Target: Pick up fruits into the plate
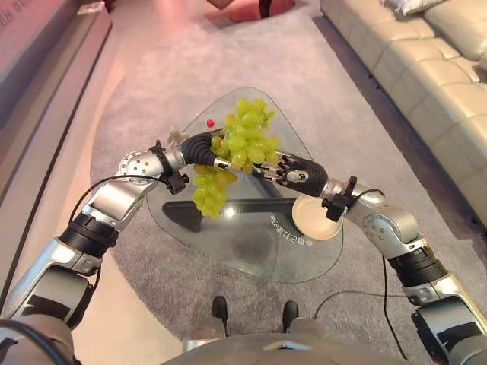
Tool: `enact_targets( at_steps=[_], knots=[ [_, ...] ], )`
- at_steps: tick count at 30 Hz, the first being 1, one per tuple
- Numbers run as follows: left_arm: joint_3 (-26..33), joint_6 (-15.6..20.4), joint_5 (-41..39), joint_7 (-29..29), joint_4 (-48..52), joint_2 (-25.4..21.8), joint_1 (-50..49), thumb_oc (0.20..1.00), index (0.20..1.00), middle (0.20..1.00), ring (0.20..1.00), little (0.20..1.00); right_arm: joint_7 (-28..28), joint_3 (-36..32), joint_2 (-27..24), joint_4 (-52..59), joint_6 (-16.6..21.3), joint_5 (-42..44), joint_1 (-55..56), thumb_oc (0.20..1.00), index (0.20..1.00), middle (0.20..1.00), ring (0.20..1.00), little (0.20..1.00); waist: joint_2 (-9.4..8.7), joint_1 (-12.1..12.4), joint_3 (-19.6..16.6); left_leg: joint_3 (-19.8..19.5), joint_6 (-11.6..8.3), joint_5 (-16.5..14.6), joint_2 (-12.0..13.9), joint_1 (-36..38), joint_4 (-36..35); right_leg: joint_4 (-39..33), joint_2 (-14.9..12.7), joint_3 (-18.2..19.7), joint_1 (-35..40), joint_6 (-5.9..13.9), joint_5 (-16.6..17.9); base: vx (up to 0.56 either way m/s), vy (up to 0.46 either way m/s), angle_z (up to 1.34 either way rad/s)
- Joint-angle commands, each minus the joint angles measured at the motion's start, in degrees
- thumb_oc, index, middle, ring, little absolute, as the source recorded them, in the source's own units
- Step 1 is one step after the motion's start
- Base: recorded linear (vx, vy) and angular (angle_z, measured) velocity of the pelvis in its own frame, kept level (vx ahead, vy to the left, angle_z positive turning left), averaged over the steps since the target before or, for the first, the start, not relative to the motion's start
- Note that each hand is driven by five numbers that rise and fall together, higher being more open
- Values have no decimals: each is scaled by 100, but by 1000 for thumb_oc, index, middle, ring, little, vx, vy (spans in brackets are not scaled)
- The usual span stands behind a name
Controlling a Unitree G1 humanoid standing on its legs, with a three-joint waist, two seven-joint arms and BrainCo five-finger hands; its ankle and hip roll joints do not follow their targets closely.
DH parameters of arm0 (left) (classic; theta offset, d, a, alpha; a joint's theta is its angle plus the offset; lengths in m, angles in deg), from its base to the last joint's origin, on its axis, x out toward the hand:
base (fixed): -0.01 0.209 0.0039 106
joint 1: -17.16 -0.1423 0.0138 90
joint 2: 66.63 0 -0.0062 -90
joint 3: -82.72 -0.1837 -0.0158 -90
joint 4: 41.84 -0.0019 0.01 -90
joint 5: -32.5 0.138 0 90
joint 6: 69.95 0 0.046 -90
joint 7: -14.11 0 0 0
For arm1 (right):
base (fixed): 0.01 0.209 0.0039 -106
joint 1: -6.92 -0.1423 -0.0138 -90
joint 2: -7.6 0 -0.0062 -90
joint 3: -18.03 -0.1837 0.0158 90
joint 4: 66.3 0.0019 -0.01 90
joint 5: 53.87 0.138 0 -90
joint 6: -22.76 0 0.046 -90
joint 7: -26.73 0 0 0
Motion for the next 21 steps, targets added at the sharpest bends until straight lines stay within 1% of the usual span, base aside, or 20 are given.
enact_targets(
  at_steps=[1,4,8,9,12,21],
  knots=[
    [-274,263,-720,-137,207,159,407,200,200,200,200,200,164,462,397,721,-258,929,-91,1000,1000,1000,1000,1000,-245,79,-618,428,132,-835,-195,412,111,101,-256,166,64,348,-160,0,0,0],
    [-342,226,-883,-129,344,243,490,200,200,200,200,200,111,658,552,830,-371,1052,-111,1000,1000,1000,1000,1000,-249,92,-664,425,136,-847,-194,451,107,92,-255,170,109,348,-175,0,0,0],
    [-363,212,-1103,-55,511,370,558,200,200,200,200,200,122,875,700,896,-400,1078,-146,1000,1000,1000,1000,1000,-250,105,-709,438,145,-858,-194,488,106,73,-249,188,155,335,-190,0,0,0],
    [-376,191,-1216,-10,595,399,603,200,200,200,200,200,6,978,747,943,-401,1153,-193,1000,1000,1000,1000,1000,-251,112,-715,431,149,-860,-196,502,107,71,-245,205,170,331,-193,0,0,0],
    [-360,186,-1293,23,651,463,622,200,200,200,200,200,-52,1034,806,974,-430,1211,-222,1000,1000,1000,1000,1000,-247,115,-719,438,148,-861,-190,518,103,64,-243,212,187,326,-195,0,0,0],
    [-231,163,-1643,270,784,746,608,200,200,200,200,200,-67,1251,1095,988,-339,1164,-194,1000,1000,1000,1000,1000,-236,106,-747,423,170,-885,-196,563,100,41,-239,293,223,311,-205,0,0,0]
  ],
)
